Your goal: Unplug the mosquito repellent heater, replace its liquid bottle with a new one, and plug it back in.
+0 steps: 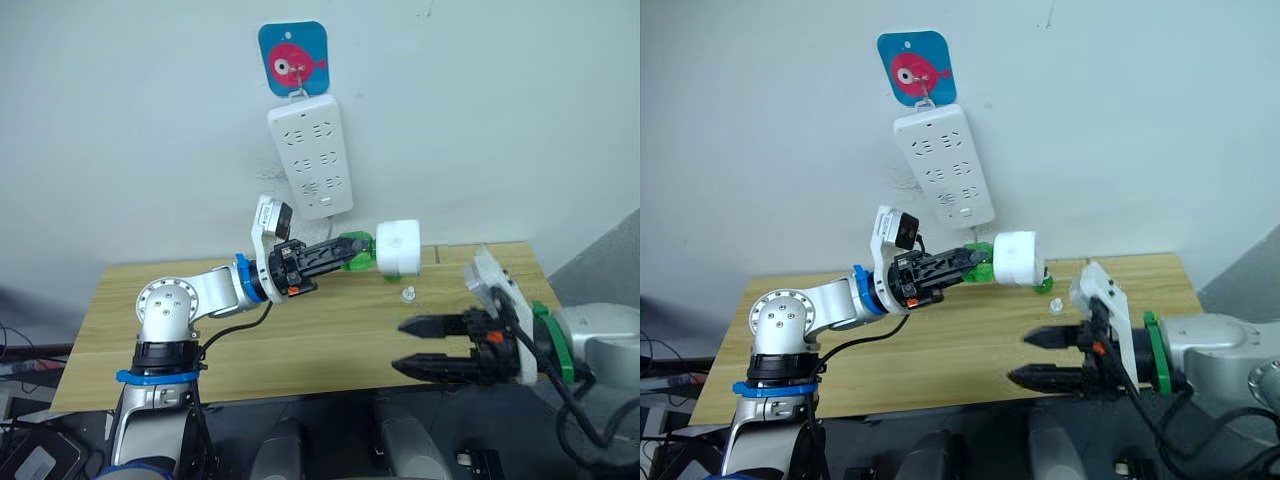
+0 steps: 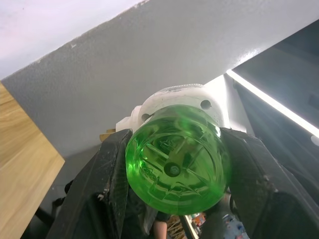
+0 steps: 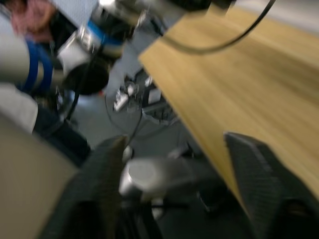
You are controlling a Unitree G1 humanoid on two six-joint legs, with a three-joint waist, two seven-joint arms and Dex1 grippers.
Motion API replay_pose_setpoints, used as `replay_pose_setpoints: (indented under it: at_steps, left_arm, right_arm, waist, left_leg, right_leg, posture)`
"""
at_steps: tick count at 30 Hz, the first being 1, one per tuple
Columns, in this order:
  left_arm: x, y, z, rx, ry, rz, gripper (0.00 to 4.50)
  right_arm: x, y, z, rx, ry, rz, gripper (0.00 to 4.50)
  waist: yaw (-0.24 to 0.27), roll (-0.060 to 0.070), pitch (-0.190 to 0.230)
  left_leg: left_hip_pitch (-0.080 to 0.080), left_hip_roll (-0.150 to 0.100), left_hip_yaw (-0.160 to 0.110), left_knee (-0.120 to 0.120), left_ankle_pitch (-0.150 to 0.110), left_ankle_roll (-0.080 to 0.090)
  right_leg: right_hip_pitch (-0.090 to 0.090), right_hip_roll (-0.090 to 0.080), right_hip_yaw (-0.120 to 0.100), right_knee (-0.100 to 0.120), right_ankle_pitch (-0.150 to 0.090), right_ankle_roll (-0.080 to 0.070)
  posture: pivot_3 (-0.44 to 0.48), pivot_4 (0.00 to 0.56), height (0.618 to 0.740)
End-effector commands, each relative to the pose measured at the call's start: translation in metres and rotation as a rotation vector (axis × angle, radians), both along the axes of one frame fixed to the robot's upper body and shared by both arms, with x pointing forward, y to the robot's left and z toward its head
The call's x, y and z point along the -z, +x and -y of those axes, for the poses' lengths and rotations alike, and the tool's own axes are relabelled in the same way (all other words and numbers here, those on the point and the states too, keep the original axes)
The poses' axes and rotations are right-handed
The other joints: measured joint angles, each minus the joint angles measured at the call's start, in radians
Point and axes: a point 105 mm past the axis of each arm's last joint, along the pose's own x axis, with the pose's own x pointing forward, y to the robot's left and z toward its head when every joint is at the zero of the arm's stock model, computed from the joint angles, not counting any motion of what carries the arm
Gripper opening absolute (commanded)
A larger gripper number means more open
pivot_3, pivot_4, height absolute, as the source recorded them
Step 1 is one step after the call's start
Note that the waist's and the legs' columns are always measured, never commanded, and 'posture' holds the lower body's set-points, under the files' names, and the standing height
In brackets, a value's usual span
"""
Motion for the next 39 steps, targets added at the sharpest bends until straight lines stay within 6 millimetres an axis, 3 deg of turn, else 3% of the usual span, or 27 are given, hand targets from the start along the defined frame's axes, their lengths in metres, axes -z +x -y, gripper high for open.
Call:
replay_pose_setpoints:
  at_steps: [1,6,11,14,19,24,32,39]
  left_arm:
    - [-0.013,-0.006,-0.005,0.049,-0.020,0.042,2.42]
    - [-0.014,-0.011,-0.006,0.103,-0.005,0.042,2.42]
    - [-0.015,-0.013,-0.006,0.135,-0.002,0.042,2.42]
    - [-0.016,-0.015,-0.006,0.149,0.001,0.043,2.42]
    - [-0.015,-0.016,-0.006,0.159,0.003,0.037,2.42]
    - [-0.015,-0.012,-0.006,0.123,-0.002,0.034,2.42]
    - [-0.012,0.001,-0.006,0.035,0.005,0.029,2.42]
    - [-0.005,0.005,-0.004,0.001,0.060,0.061,2.42]
  right_arm:
    - [-0.011,0.016,0.022,0.045,-0.079,0.161,1.67]
    - [-0.032,0.065,0.054,0.165,-0.123,0.365,0.00]
    - [-0.038,0.089,0.054,0.151,-0.123,0.451,0.00]
    - [-0.042,0.099,0.037,0.093,-0.083,0.484,0.00]
    - [-0.044,0.093,0.002,-0.018,0.004,0.477,0.00]
    - [-0.043,0.067,-0.021,-0.113,0.082,0.410,0.00]
    - [-0.053,0.040,-0.034,-0.128,0.189,0.329,0.00]
    - [-0.073,0.042,-0.035,-0.036,0.288,0.319,0.00]
  waist:
    - [0.000,-0.001,-0.002]
    - [-0.002,0.000,-0.005]
    - [-0.005,0.000,-0.005]
    - [-0.011,0.000,-0.005]
    - [-0.020,0.000,-0.005]
    - [-0.019,0.000,-0.005]
    - [-0.018,0.000,-0.005]
    - [-0.021,0.000,-0.006]
  left_leg:
    - [0.000,0.000,0.000,0.000,0.000,0.000]
    - [0.003,0.000,0.003,0.000,0.000,0.000]
    - [0.003,0.001,0.002,-0.001,0.000,0.000]
    - [0.003,0.001,0.002,-0.001,0.000,0.000]
    - [0.002,0.001,-0.002,-0.001,0.000,0.000]
    - [0.002,0.000,-0.005,-0.001,0.000,-0.001]
    - [0.002,0.000,-0.005,-0.001,0.000,-0.001]
    - [0.002,0.000,-0.004,-0.001,0.000,0.000]
  right_leg:
    - [0.000,0.000,0.000,0.000,0.000,0.000]
    - [0.002,0.001,0.001,0.000,0.000,0.001]
    - [0.001,0.001,0.000,0.000,0.000,-0.001]
    - [0.001,0.001,0.001,0.000,0.000,-0.001]
    - [0.000,0.000,0.000,0.001,0.000,-0.001]
    - [0.000,-0.006,-0.001,0.001,0.000,-0.001]
    - [0.000,-0.007,-0.001,0.001,0.000,-0.001]
    - [0.000,-0.007,-0.001,0.001,0.000,-0.001]
  posture:
    - [-0.197,0.154,0.740]
    - [-0.199,0.150,0.740]
    - [-0.199,0.148,0.740]
    - [-0.197,0.147,0.740]
    - [-0.193,0.146,0.740]
    - [-0.186,0.145,0.740]
    - [-0.191,0.144,0.740]
    - [-0.201,0.142,0.740]
